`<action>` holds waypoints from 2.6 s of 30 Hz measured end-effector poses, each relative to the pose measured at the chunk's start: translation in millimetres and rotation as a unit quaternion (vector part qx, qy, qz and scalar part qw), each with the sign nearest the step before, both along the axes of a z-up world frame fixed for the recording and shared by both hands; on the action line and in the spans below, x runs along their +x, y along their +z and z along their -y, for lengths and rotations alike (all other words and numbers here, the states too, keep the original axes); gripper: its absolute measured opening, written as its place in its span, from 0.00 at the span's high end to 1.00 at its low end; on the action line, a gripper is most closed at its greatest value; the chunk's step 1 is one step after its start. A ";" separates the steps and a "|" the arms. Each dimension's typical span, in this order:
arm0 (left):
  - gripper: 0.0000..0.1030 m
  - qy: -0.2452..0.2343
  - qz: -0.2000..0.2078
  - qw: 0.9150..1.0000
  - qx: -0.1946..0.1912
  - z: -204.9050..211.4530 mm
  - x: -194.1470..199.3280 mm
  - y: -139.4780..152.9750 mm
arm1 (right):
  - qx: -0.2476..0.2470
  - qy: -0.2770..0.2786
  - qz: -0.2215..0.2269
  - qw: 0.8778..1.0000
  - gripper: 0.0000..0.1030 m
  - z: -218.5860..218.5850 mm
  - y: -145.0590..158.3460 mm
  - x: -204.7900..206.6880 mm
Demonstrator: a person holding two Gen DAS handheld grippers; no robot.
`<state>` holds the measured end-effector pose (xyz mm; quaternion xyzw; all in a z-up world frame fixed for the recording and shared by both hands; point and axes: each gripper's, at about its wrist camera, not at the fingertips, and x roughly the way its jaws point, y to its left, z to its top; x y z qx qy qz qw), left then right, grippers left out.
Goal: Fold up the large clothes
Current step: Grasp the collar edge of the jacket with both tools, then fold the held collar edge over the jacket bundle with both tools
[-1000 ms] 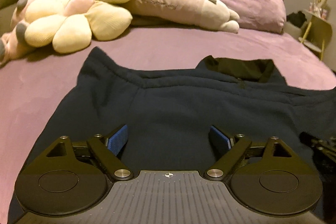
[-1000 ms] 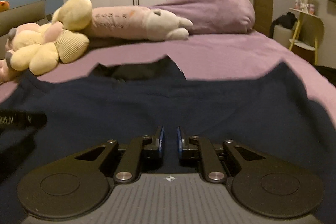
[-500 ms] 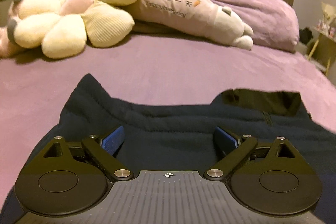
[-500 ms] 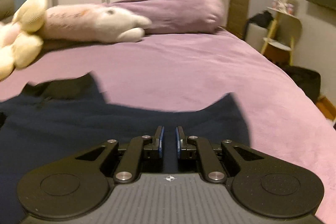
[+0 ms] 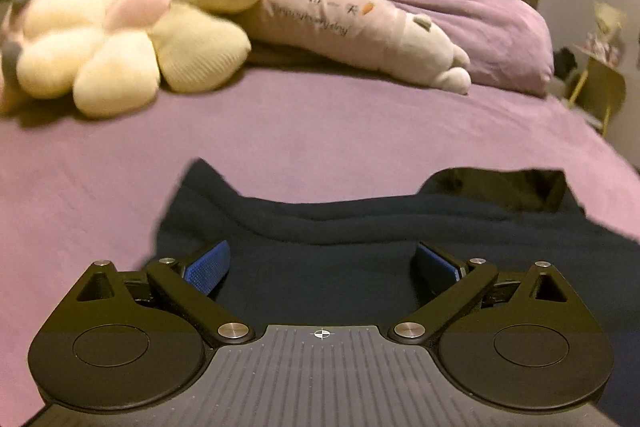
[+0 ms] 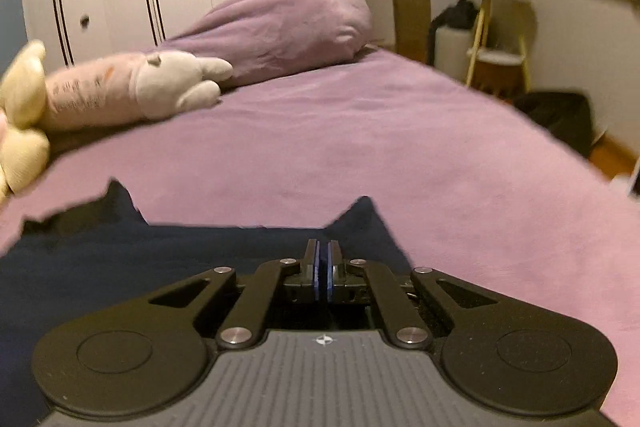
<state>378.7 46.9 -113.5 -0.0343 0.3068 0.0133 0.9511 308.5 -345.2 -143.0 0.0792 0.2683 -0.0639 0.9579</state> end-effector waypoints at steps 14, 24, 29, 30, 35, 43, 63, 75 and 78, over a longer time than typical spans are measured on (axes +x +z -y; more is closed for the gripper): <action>0.00 0.019 -0.028 0.999 -0.034 -33.4 -22.3 3.2 | -0.006 -0.033 -0.009 0.999 0.97 2.8 -1.3 4.1; 0.08 0.003 -0.074 0.984 -0.159 -131.4 -132.9 12.3 | 0.063 0.051 0.006 0.997 0.90 -49.3 44.4 -125.6; 0.22 -0.001 -0.108 0.962 -0.252 -139.2 -123.2 -6.3 | 0.098 0.114 -0.036 0.988 0.90 -98.7 35.3 -138.0; 0.22 -0.004 -0.114 0.957 -0.265 -138.4 -119.8 -10.9 | 0.097 0.124 -0.041 0.987 0.90 -107.3 36.2 -138.8; 0.31 -0.008 -0.128 0.933 -0.338 -147.7 -108.7 -30.5 | 0.082 0.166 -0.054 0.981 0.90 -139.5 42.9 -140.3; 0.69 -0.026 -0.128 0.913 -0.387 -151.8 -108.5 -29.3 | 0.060 0.166 -0.090 0.980 0.91 -161.0 34.7 -135.8; 0.75 -0.034 -0.102 0.921 -0.375 -98.5 -113.3 70.1 | 0.128 0.157 -0.119 0.972 1.00 -138.2 11.2 -133.5; 0.75 -0.140 -0.105 0.899 -0.401 60.9 -88.9 110.6 | 0.227 0.094 -0.038 0.969 0.99 -59.3 36.2 -170.1; 0.75 -0.176 -0.129 0.895 -0.390 122.6 -80.5 81.9 | 0.232 0.064 -0.025 0.970 0.99 -29.9 36.6 -179.2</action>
